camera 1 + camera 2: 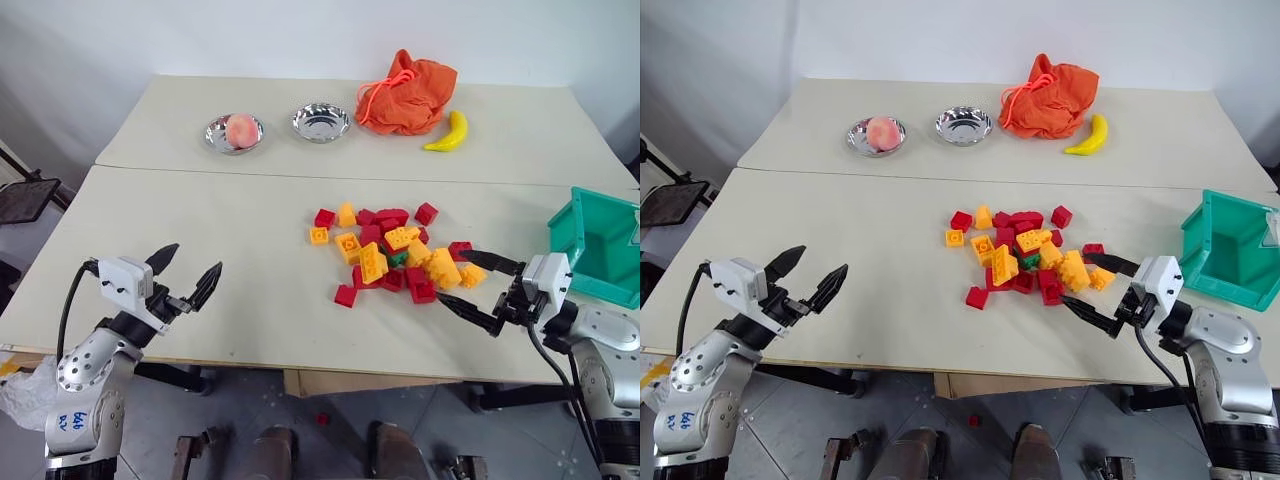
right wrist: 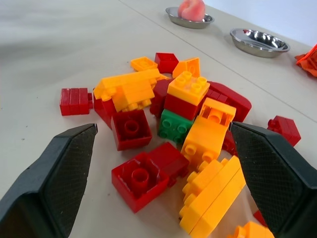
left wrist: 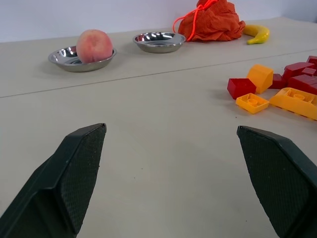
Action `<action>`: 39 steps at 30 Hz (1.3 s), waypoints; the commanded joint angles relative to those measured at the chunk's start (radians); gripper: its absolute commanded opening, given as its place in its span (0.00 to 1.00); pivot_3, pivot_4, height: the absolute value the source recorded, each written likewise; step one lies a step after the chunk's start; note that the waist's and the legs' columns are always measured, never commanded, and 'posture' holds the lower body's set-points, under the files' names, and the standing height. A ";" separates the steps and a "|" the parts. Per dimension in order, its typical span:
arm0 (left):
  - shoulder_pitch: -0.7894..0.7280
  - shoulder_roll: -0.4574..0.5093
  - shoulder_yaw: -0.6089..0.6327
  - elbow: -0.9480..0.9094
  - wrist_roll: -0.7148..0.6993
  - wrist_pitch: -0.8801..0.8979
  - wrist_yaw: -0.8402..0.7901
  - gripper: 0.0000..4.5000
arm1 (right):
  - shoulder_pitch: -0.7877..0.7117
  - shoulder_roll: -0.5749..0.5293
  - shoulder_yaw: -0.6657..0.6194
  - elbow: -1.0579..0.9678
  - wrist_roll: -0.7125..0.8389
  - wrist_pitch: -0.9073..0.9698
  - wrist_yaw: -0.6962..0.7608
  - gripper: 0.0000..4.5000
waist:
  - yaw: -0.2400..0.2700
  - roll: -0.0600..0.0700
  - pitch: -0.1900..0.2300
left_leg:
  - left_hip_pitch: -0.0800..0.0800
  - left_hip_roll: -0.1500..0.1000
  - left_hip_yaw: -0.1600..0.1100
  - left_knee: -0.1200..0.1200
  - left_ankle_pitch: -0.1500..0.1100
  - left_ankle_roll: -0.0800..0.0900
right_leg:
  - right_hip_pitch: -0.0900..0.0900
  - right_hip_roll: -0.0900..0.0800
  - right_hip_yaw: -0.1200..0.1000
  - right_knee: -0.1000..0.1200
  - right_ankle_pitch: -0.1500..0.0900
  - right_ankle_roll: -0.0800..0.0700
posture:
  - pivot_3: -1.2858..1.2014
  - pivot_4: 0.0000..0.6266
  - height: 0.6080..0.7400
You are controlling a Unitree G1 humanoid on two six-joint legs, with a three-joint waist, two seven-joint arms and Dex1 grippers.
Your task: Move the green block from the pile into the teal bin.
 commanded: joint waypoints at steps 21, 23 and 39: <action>-0.071 0.156 -0.256 0.001 -0.007 -0.105 -0.475 1.00 | -0.365 0.164 0.504 -0.119 -0.171 0.451 -0.150 0.01 | 0.000 0.000 0.000 | -0.001 0.002 -0.001 0.000 -0.001 -0.001 | -0.001 0.002 0.000 0.000 0.000 -0.002 | 0.52 0.24 1.00; -0.091 0.145 -0.263 0.018 0.007 -0.116 -0.464 1.00 | -0.415 0.220 0.508 -0.051 -0.217 0.431 -0.220 0.01 | 0.000 0.000 0.000 | -0.001 0.002 -0.001 0.000 -0.001 -0.001 | -0.002 0.002 0.000 0.000 0.000 -0.002 | 0.52 0.24 1.00; -0.169 0.102 -0.288 0.058 0.028 -0.128 -0.423 1.00 | -0.638 0.158 0.292 0.590 -0.319 0.093 -0.260 0.01 | -0.026 0.000 0.000 | 0.000 0.002 0.000 0.000 -0.001 -0.001 | -0.002 0.002 -0.001 0.001 0.000 -0.002 | 0.52 0.24 1.00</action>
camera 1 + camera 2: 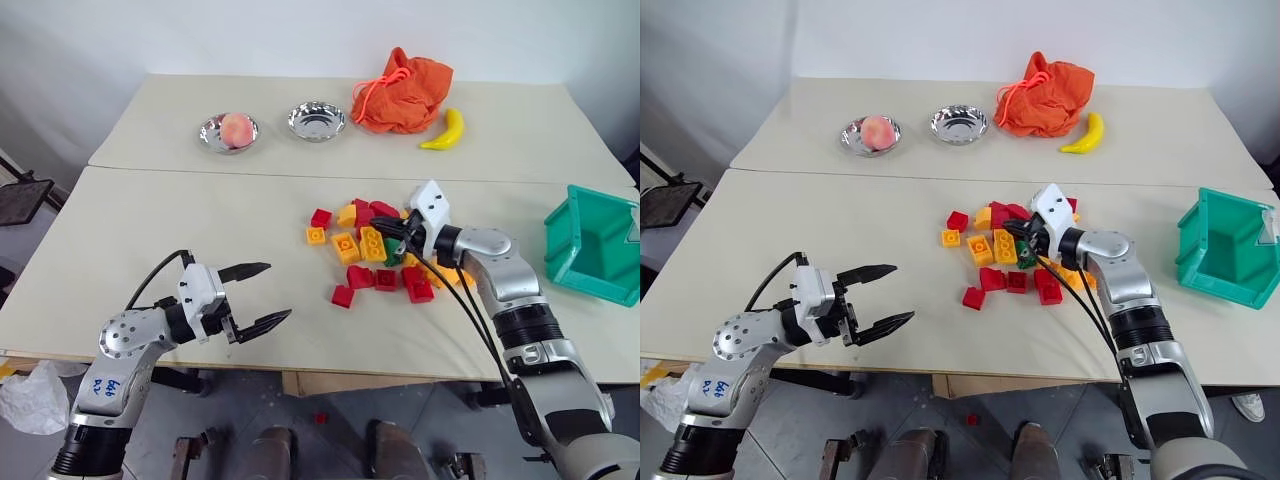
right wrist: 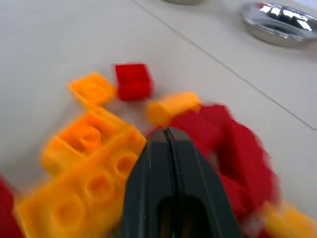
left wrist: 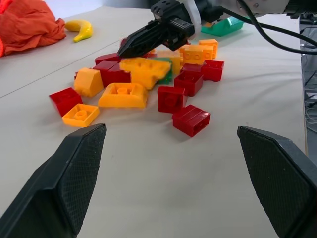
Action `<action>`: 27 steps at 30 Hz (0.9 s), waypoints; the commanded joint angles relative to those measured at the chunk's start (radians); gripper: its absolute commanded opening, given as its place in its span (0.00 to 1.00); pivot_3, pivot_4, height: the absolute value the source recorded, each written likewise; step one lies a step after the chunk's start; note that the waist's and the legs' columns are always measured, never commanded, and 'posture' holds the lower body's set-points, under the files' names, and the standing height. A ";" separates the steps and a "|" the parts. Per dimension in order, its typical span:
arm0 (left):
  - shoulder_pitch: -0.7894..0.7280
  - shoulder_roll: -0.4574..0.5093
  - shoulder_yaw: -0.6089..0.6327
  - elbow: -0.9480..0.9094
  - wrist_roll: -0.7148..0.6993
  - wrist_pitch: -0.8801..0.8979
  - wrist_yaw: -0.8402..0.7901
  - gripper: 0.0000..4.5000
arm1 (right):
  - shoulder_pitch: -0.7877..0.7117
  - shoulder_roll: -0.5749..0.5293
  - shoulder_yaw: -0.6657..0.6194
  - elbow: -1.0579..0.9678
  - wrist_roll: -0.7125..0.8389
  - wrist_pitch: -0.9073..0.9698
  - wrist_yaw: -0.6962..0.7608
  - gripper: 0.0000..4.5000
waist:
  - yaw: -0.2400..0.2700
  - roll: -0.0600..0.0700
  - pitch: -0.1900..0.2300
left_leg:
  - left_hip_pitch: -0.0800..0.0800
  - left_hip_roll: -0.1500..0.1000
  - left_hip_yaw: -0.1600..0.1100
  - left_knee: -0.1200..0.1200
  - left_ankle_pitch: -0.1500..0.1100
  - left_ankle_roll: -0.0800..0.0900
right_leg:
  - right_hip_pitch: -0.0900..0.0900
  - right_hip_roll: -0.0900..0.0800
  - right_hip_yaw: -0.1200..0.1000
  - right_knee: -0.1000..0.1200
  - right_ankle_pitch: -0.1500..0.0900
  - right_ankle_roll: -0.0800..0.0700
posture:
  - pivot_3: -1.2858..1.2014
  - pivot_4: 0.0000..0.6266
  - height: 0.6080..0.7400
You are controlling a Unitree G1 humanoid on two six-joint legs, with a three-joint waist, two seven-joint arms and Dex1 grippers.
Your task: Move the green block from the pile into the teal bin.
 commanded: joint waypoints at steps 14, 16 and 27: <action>-0.026 -0.014 -0.032 0.007 -0.003 -0.005 -0.016 1.00 | 0.318 -0.118 0.026 -0.476 0.008 0.114 0.119 0.01 | 0.004 0.000 0.000 | 0.001 0.000 0.000 0.000 0.000 0.000 | 0.001 0.000 0.000 0.000 0.000 0.000 | 0.52 0.24 1.00; -0.033 -0.017 -0.045 0.017 0.002 -0.009 -0.027 1.00 | 0.366 -0.146 0.027 -0.572 0.014 0.161 0.126 0.01 | 0.007 0.000 0.000 | 0.000 0.000 0.000 0.001 0.000 0.000 | 0.001 0.000 0.000 0.000 0.000 0.000 | 0.52 0.24 1.00; -0.044 -0.009 -0.022 0.048 -0.007 -0.029 -0.059 1.00 | 0.663 -0.314 -0.297 -0.697 0.219 0.088 0.282 0.01 | 0.029 0.000 0.000 | 0.000 0.000 0.001 0.000 -0.001 0.001 | 0.001 0.000 0.000 -0.002 0.000 0.000 | 0.52 0.24 1.00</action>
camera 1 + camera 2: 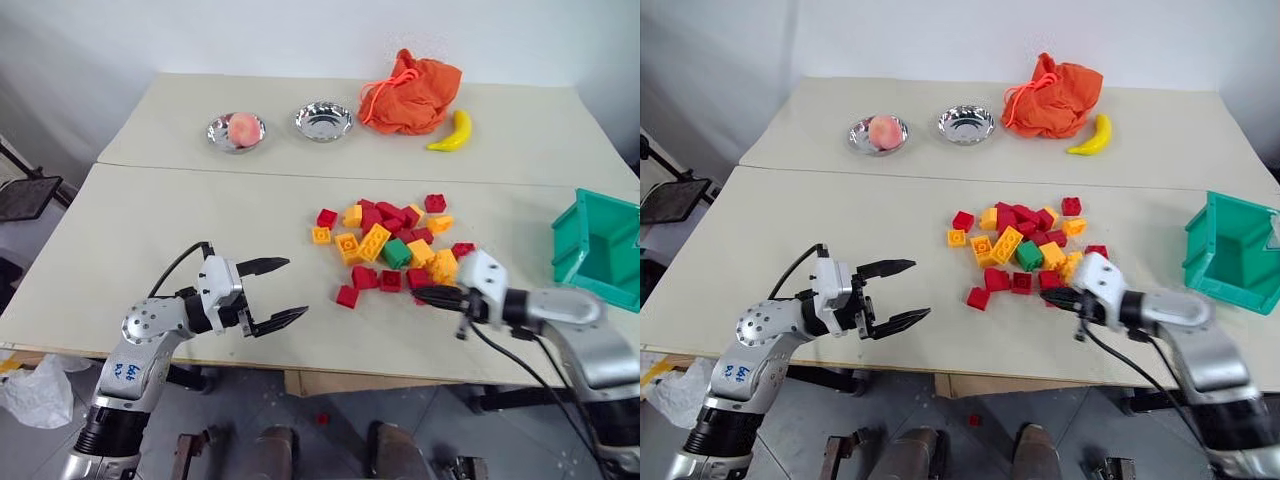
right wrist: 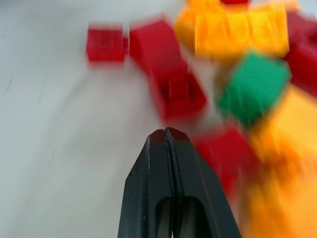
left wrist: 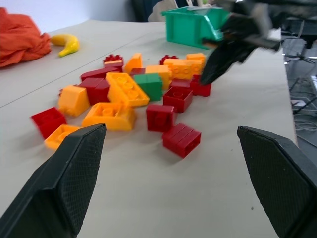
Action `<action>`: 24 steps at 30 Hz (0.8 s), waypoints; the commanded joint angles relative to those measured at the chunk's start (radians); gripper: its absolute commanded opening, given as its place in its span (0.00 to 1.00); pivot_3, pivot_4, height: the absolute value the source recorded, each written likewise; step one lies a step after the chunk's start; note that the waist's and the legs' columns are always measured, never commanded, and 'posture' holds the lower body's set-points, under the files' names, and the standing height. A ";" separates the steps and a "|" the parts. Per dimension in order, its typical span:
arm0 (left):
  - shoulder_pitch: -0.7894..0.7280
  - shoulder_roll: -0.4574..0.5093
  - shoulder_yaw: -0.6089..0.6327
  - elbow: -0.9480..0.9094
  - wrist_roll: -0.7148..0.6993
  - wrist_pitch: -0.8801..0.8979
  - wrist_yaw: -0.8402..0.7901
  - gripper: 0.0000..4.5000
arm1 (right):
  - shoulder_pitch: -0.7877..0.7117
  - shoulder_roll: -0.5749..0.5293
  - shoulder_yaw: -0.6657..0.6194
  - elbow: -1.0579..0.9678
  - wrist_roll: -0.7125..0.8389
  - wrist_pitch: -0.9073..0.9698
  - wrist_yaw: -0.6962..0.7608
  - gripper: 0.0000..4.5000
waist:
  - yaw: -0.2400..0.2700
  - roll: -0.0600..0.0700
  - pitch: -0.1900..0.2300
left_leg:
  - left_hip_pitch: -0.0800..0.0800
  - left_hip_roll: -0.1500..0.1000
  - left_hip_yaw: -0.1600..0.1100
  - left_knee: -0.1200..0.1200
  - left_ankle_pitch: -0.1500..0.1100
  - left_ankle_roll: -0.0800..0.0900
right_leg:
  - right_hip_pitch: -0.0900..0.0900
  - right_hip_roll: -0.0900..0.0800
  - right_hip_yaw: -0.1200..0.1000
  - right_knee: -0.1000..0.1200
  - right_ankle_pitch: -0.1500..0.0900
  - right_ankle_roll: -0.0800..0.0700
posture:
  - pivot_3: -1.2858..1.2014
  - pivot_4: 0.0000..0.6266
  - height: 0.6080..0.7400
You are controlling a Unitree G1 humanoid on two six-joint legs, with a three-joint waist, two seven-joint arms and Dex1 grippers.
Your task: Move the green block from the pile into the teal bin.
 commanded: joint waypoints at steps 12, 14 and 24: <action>-0.016 0.023 0.055 0.052 -0.034 -0.035 -0.054 1.00 | 0.242 0.005 -0.340 0.006 0.200 -0.048 0.027 0.58 | -0.003 0.000 0.000 | 0.001 0.001 0.001 0.001 0.000 0.000 | 0.001 0.000 0.001 0.001 0.000 0.000 | 0.52 0.24 1.00; -0.018 0.025 0.054 0.054 -0.029 -0.037 -0.055 1.00 | 0.215 0.011 -0.291 -0.060 0.195 -0.013 -0.012 0.71 | -0.003 0.000 0.000 | 0.002 0.001 0.001 0.001 0.000 0.000 | 0.001 0.000 0.001 0.001 0.000 0.000 | 0.52 0.24 1.00; 0.000 0.019 0.047 0.021 -0.014 -0.035 -0.032 1.00 | -0.124 0.067 0.060 -0.277 0.255 0.609 -0.333 0.99 | 0.004 0.000 0.000 | 0.000 0.001 -0.002 0.003 -0.001 -0.001 | 0.000 0.000 0.000 0.001 0.000 0.000 | 0.52 0.24 1.00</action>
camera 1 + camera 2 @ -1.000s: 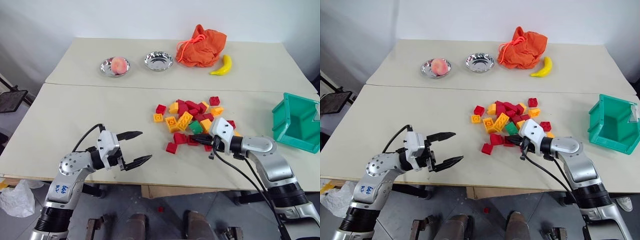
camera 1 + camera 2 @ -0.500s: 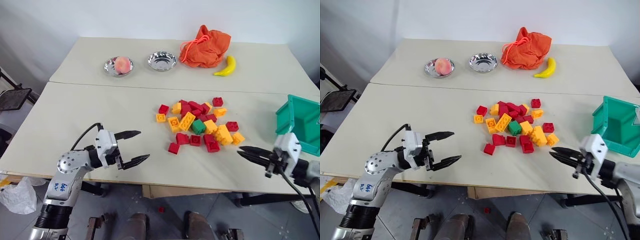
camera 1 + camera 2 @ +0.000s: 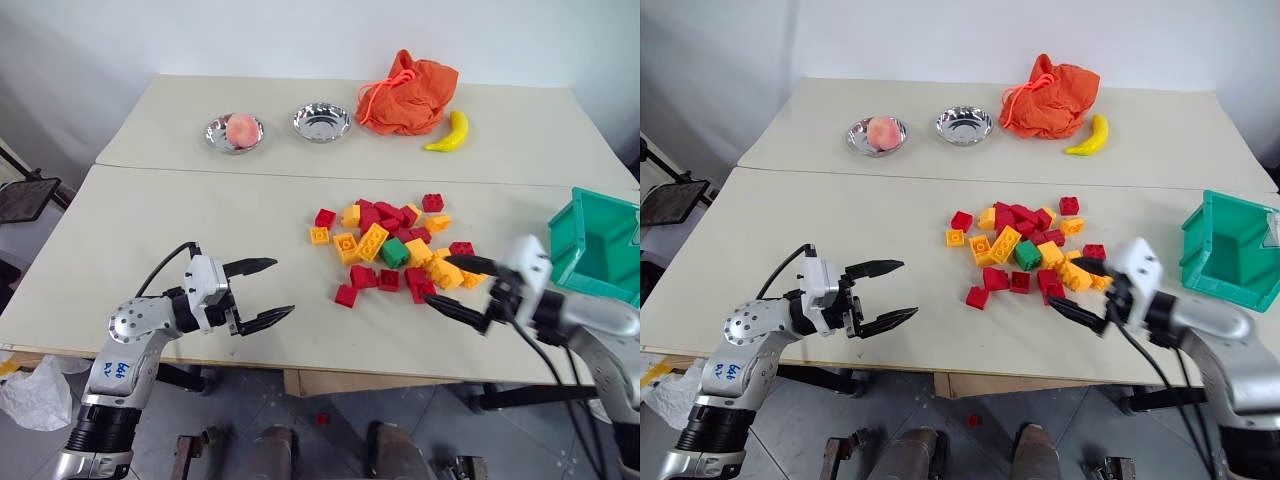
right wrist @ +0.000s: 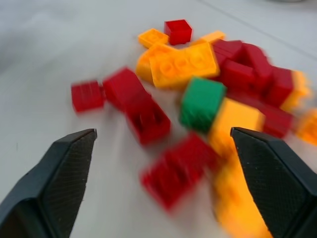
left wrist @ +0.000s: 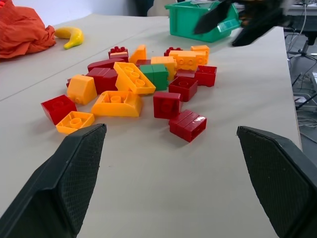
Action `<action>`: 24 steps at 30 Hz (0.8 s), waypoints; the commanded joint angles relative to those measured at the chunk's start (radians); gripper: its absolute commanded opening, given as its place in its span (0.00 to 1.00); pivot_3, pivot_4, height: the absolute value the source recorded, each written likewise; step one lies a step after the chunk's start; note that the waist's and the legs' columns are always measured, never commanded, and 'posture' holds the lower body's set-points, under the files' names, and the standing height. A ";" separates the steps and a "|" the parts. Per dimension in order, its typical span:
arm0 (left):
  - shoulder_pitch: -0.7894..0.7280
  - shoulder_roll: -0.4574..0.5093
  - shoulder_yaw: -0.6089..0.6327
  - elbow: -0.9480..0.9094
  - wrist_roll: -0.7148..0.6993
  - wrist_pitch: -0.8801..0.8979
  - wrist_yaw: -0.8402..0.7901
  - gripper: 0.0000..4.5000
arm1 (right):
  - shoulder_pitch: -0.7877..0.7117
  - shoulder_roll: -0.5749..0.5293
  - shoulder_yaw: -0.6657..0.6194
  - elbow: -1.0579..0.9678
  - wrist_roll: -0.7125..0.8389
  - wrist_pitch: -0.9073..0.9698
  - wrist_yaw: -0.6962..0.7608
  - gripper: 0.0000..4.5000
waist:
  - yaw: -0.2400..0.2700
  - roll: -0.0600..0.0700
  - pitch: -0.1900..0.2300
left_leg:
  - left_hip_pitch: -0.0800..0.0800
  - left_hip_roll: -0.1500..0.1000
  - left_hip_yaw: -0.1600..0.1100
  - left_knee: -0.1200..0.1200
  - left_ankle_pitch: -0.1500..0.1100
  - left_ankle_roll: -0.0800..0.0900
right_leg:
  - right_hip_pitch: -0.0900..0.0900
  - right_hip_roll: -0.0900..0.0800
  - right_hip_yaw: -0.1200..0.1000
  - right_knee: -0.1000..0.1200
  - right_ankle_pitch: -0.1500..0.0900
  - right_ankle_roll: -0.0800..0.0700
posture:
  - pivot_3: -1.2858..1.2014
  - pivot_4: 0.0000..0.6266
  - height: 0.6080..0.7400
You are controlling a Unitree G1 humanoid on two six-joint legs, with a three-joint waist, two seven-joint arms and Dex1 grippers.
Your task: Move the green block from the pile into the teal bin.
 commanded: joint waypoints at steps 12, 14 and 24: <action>0.059 0.008 0.024 -0.094 0.001 0.003 0.048 1.00 | -0.272 0.138 0.126 0.111 -0.042 0.389 -0.285 0.99 | -0.003 0.000 0.000 | -0.002 -0.001 -0.001 0.001 0.000 0.000 | -0.001 0.000 -0.001 0.001 0.000 0.000 | 0.52 0.24 1.00; 0.062 0.008 0.027 -0.099 0.002 0.002 0.056 1.00 | -0.294 0.123 0.120 0.134 -0.049 0.395 -0.279 0.99 | -0.002 0.000 0.000 | -0.002 -0.001 -0.001 0.001 0.000 0.001 | -0.001 0.000 -0.001 0.000 0.000 0.000 | 0.52 0.24 1.00; 0.049 0.000 0.010 -0.094 0.011 -0.005 0.068 1.00 | -0.384 0.079 0.158 0.295 -0.153 0.287 -0.260 0.99 | -0.005 0.000 0.000 | -0.002 -0.001 0.000 0.001 -0.001 0.001 | -0.001 0.000 -0.001 0.001 0.000 0.000 | 0.52 0.24 1.00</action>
